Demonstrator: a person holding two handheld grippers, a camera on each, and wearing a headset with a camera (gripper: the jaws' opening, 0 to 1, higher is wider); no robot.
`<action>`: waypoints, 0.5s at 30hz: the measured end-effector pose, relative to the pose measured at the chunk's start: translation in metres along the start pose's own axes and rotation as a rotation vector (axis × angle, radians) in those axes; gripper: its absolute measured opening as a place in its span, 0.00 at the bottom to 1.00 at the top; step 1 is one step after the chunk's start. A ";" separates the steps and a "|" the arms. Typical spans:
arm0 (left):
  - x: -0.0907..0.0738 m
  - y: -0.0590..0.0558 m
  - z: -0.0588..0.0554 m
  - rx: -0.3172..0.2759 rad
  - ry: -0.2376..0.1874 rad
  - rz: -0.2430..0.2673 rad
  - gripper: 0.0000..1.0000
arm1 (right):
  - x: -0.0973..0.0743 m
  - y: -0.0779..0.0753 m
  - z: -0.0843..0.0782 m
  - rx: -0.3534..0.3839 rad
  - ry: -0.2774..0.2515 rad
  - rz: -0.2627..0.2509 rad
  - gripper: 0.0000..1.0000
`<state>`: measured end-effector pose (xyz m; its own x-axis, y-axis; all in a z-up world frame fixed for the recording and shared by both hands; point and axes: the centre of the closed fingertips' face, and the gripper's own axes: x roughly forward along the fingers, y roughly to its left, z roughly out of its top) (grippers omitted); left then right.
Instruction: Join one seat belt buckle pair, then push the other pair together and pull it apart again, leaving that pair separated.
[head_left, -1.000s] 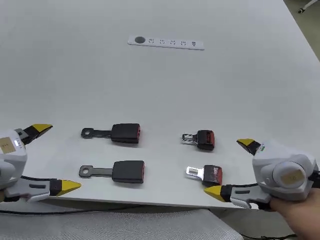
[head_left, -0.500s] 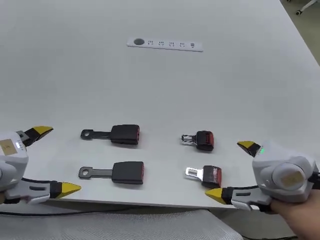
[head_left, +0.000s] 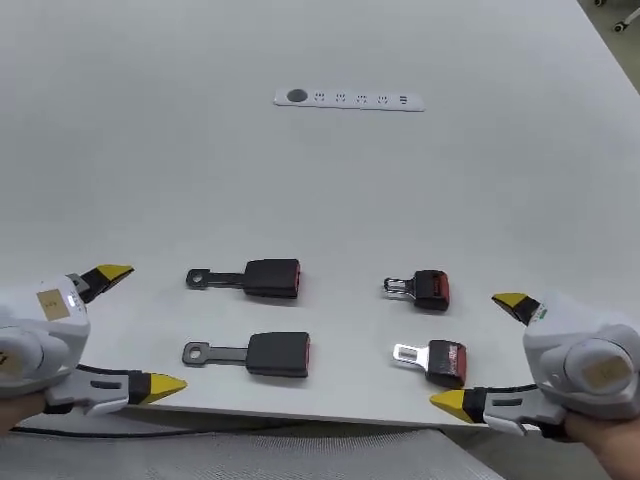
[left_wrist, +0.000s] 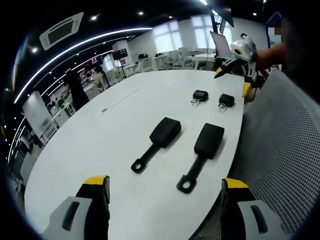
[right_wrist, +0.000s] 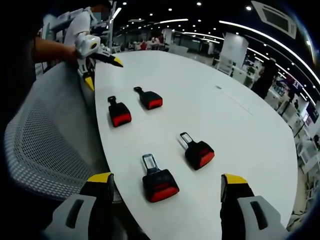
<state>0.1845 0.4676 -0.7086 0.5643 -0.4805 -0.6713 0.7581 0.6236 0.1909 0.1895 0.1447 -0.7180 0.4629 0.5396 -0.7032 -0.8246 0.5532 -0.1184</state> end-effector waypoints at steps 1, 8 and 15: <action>0.000 0.000 0.000 0.001 0.001 -0.001 0.93 | 0.000 0.000 0.000 0.001 0.001 -0.001 0.89; 0.003 -0.011 -0.004 -0.001 0.024 -0.050 0.93 | 0.001 -0.001 0.001 0.001 0.001 0.003 0.89; 0.002 -0.014 -0.006 -0.008 0.037 -0.071 0.89 | 0.003 0.001 0.005 -0.032 0.011 0.016 0.89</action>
<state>0.1732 0.4612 -0.7171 0.4963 -0.5008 -0.7092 0.7932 0.5935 0.1360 0.1916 0.1493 -0.7167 0.4463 0.5406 -0.7131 -0.8419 0.5237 -0.1299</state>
